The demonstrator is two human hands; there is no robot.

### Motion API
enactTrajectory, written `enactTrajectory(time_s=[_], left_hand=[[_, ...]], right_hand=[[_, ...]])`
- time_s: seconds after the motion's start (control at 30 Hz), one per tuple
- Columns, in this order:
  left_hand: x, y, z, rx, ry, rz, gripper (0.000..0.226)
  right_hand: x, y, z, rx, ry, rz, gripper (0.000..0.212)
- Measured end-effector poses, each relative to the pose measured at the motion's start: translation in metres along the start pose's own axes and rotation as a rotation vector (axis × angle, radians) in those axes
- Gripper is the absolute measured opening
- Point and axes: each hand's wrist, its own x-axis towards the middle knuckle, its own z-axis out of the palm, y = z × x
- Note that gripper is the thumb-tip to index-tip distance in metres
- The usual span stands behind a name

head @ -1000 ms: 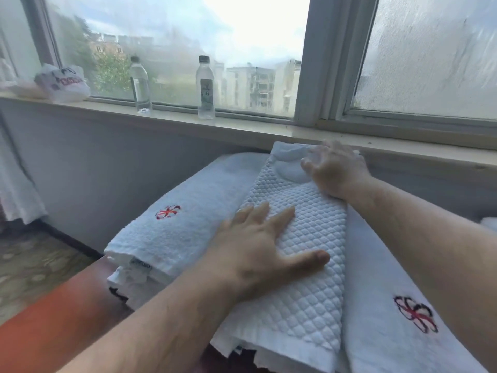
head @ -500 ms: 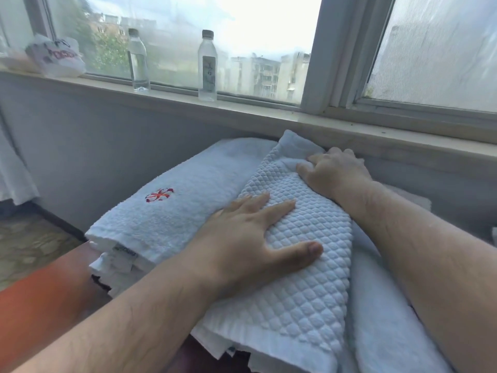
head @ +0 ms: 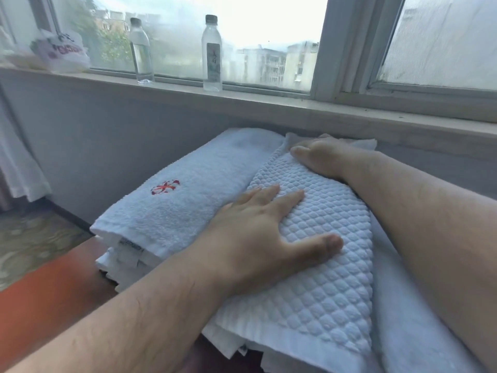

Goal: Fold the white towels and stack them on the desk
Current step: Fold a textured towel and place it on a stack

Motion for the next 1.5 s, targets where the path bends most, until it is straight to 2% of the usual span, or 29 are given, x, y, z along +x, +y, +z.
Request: enactTrajectory(time_s=[0.17,0.27,0.4,0.57,0.77,0.87,0.97,1.07,1.13,1.23,1.33,1.43,1.5], left_hand=[[0.005,0.0,0.0,0.003,-0.009,-0.01,0.106],[0.006,0.002,-0.002,0.022,-0.046,-0.02,0.107],[0.0,0.01,-0.007,0.103,-0.081,-0.021,0.102],[-0.042,0.017,-0.002,0.189,-0.074,-0.006,0.097],[-0.104,0.046,-0.008,0.193,-0.033,0.021,0.085],[-0.119,0.08,-0.009,0.217,-0.012,0.083,0.077],[-0.128,0.123,0.009,0.15,0.1,0.232,0.059],[-0.134,0.173,0.041,-0.023,0.213,0.382,0.034],[-0.135,0.207,0.07,-0.115,0.175,0.424,0.025],[-0.132,0.253,0.112,-0.192,0.094,0.457,0.027],[-0.123,0.288,0.148,-0.288,0.051,0.45,0.028],[-0.113,0.309,0.18,-0.382,0.038,0.464,0.023],[-0.104,0.309,0.2,-0.384,0.068,0.455,0.028]], right_hand=[[-0.006,0.0,0.004,0.289,0.09,0.021,0.048],[-0.031,0.011,0.009,0.384,0.139,0.024,0.044],[-0.088,0.024,0.011,0.388,0.053,0.068,0.053],[-0.177,0.032,0.012,0.428,-0.068,0.037,0.046],[-0.272,0.04,-0.012,0.352,-0.028,0.15,0.054],[-0.315,0.045,-0.032,0.34,0.088,0.184,0.05],[-0.363,0.063,-0.043,0.315,0.221,0.191,0.042],[-0.421,0.097,-0.036,0.527,0.417,0.233,0.015],[-0.456,0.12,-0.028,0.751,0.547,0.356,0.015],[-0.494,0.155,-0.013,0.865,0.715,0.526,0.018],[-0.51,0.182,0.0,0.896,0.843,0.613,0.016],[-0.506,0.203,0.017,0.952,0.885,0.641,0.02],[-0.499,0.213,0.036,1.126,0.868,0.67,0.024]])
